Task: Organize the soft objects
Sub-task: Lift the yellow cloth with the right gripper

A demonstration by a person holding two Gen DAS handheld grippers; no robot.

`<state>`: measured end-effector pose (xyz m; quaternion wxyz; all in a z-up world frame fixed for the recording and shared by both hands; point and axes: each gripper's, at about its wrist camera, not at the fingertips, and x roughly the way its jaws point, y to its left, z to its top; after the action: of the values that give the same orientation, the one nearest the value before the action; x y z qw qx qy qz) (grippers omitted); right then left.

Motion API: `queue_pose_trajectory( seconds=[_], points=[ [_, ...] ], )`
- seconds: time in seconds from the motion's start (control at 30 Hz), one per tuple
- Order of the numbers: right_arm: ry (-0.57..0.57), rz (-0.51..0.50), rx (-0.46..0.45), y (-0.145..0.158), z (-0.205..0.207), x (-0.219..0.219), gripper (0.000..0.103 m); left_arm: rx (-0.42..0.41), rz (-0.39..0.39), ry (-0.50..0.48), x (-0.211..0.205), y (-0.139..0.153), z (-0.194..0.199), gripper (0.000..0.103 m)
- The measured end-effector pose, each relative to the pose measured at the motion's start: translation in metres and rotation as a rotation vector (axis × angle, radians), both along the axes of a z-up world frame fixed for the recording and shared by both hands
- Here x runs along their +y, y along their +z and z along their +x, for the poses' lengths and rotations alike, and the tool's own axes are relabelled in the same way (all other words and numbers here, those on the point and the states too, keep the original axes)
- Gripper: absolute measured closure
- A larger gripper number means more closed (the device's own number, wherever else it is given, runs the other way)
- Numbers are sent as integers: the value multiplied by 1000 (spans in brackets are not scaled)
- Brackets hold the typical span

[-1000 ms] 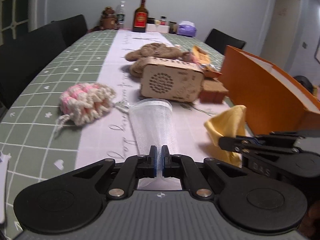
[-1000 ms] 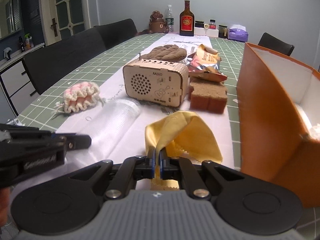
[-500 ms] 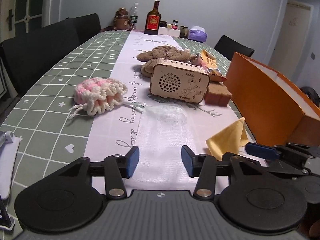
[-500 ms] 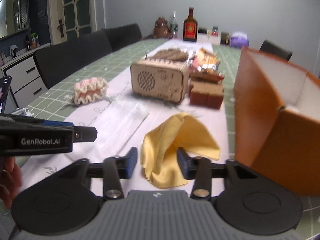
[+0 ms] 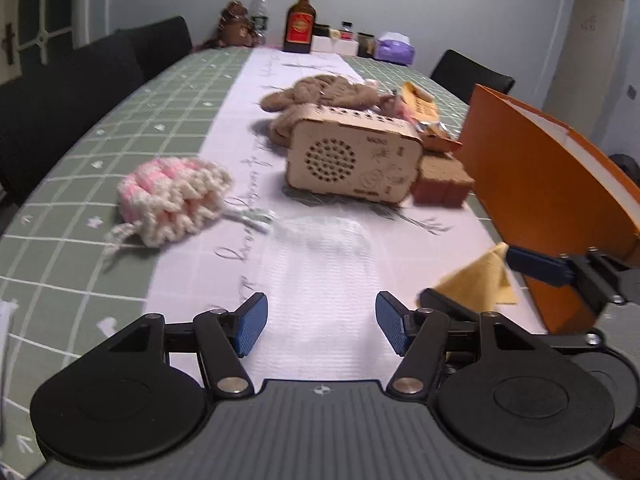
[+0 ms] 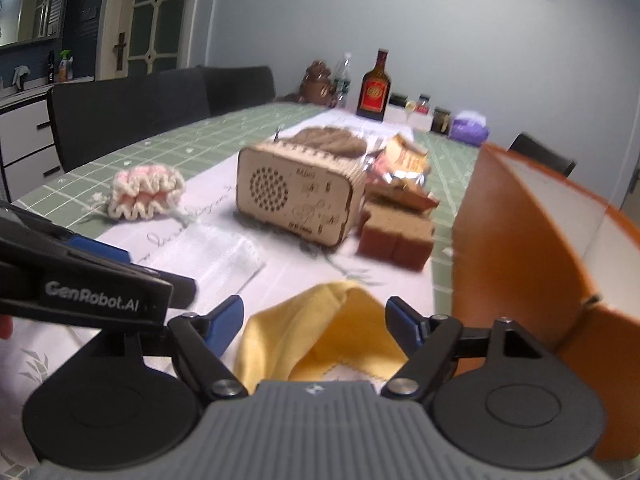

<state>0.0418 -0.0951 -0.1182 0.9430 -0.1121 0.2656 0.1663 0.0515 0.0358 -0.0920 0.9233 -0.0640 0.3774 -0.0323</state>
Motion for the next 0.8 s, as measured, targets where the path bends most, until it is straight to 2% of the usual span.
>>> queue_pose_trajectory(
  seconds=[0.07, 0.13, 0.17, 0.27, 0.33, 0.4, 0.47, 0.5, 0.57, 0.63, 0.67, 0.7, 0.73, 0.8],
  points=[
    [1, 23, 48, -4, 4, -4, 34, 21, -15, -7, -1, -3, 1, 28],
    [5, 52, 99, -8, 8, -6, 48, 32, -11, -1, -2, -6, 3, 28],
    [4, 62, 115, -10, 9, -8, 50, 29, -5, -2, -3, -6, 3, 28],
    [6, 81, 126, -12, 7, -10, 54, 27, 6, -1, -5, -6, 4, 29],
    [16, 82, 130, -12, 6, -9, 70, 24, 12, 7, -5, -7, 4, 33],
    [28, 77, 130, -11, 4, -7, 79, 20, 34, 17, -6, -7, 3, 39],
    [31, 69, 124, -11, 2, -4, 87, 13, 65, 17, -9, -7, 2, 54],
    [33, 67, 122, -11, 1, -4, 90, 9, 86, 19, -11, -8, 1, 57],
    [35, 59, 116, -11, 0, -3, 95, -4, 124, 30, -14, -9, -1, 70],
    [36, 53, 119, -10, 0, -3, 102, -16, 123, 35, -14, -9, -2, 80],
    [33, 46, 121, -9, 0, -2, 102, -18, 118, 38, -13, -9, -3, 93],
    [33, 41, 122, -8, 0, -2, 103, -17, 111, 40, -12, -9, -3, 99],
    [32, 36, 120, -7, 0, -2, 103, -13, 98, 40, -10, -8, -2, 103],
    [31, 27, 113, -3, -1, -2, 103, -17, 91, 46, -9, -8, -4, 103]
  ],
)
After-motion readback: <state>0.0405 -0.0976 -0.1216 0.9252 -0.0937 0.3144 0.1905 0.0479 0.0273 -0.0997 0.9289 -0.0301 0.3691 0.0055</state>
